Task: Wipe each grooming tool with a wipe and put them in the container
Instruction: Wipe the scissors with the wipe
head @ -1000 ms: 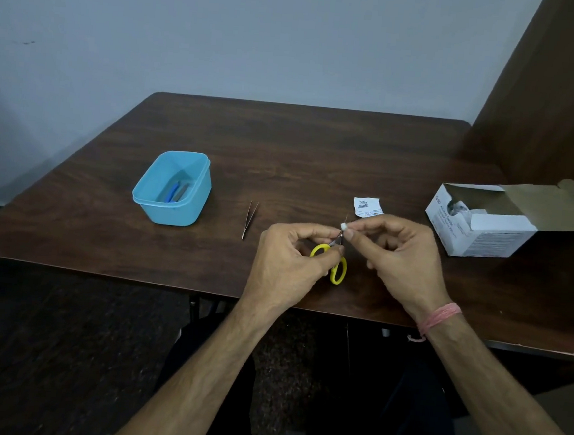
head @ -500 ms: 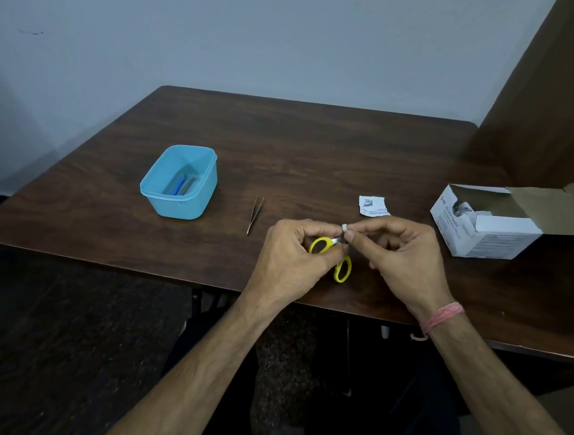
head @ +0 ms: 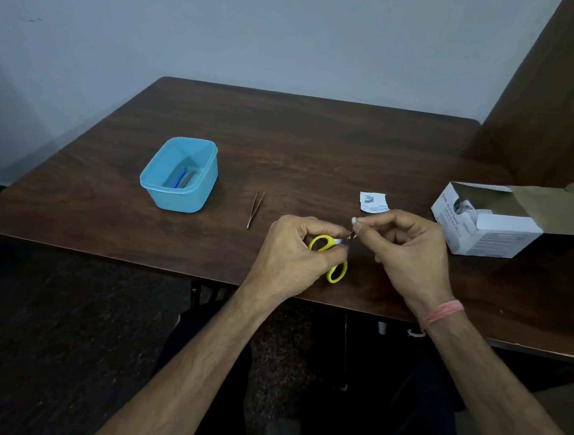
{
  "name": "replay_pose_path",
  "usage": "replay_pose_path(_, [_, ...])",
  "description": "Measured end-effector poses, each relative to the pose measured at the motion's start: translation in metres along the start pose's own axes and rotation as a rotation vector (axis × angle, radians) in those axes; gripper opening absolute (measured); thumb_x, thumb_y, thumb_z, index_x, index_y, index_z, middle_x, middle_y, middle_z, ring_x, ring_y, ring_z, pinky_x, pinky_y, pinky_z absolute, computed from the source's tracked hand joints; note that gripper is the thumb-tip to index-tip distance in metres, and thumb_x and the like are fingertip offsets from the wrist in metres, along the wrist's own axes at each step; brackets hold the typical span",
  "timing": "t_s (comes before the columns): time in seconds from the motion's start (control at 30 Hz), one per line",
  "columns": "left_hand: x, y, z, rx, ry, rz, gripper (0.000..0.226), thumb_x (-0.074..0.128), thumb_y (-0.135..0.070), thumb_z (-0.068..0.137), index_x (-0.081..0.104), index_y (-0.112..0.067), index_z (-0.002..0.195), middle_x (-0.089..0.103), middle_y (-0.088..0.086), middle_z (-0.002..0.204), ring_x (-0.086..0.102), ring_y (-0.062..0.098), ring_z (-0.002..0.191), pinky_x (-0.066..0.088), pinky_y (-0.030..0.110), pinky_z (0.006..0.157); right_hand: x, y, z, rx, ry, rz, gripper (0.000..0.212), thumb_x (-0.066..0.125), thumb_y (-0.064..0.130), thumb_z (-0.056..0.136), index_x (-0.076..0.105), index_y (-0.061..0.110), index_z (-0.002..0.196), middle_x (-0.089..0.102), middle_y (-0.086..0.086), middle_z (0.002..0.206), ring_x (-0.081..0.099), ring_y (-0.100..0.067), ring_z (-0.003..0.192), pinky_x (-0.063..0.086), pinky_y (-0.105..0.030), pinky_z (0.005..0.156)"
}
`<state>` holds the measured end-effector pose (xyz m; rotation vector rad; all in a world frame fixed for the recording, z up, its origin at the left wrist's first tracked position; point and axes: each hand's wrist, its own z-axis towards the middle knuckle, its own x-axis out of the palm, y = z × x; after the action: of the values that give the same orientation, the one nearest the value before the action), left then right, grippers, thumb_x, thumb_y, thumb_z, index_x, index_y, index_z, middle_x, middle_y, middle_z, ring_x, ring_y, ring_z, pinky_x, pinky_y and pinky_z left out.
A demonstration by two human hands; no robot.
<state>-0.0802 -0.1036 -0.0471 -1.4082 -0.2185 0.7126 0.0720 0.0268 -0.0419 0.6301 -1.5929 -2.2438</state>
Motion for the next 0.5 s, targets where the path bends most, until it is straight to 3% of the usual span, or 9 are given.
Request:
replay_pose_path(0.17, [-0.0013, 0.0008, 0.0009, -0.021, -0.02, -0.001, 0.02, 0.092, -0.012, 0.089, 0.092, -0.023, 0.105, 0.084, -0.012, 0.096, 0.079, 0.006, 0.082, 0.059, 0.024, 0.075, 0.0001, 0.0022, -0.0003, -0.011, -0.027, -0.005, 0.005, 0.09, 0.018, 0.092, 0.086, 0.021, 0.091, 0.074, 0.003, 0.067, 0.049, -0.018, 0.053, 0.042, -0.025, 0.053])
replay_pose_path(0.33, [-0.0031, -0.0003, 0.0, -0.006, -0.006, -0.02, 0.022, 0.089, -0.013, 0.09, 0.092, -0.028, 0.106, 0.085, -0.009, 0.101, 0.082, 0.016, 0.092, 0.068, 0.045, 0.087, 0.0011, 0.0022, -0.0006, -0.011, 0.118, -0.009, 0.011, 0.092, 0.016, 0.089, 0.087, 0.026, 0.088, 0.077, -0.007, 0.071, 0.051, -0.027, 0.059, 0.042, -0.042, 0.06])
replay_pose_path(0.5, [-0.0027, -0.0008, -0.0007, 0.012, -0.01, -0.002, 0.018, 0.089, -0.016, 0.094, 0.091, -0.029, 0.106, 0.083, -0.01, 0.099, 0.081, 0.015, 0.089, 0.066, 0.039, 0.083, 0.0003, 0.0001, 0.0005, 0.004, 0.12, -0.004, 0.01, 0.091, 0.015, 0.09, 0.087, 0.024, 0.087, 0.078, -0.003, 0.072, 0.052, -0.027, 0.059, 0.044, -0.043, 0.062])
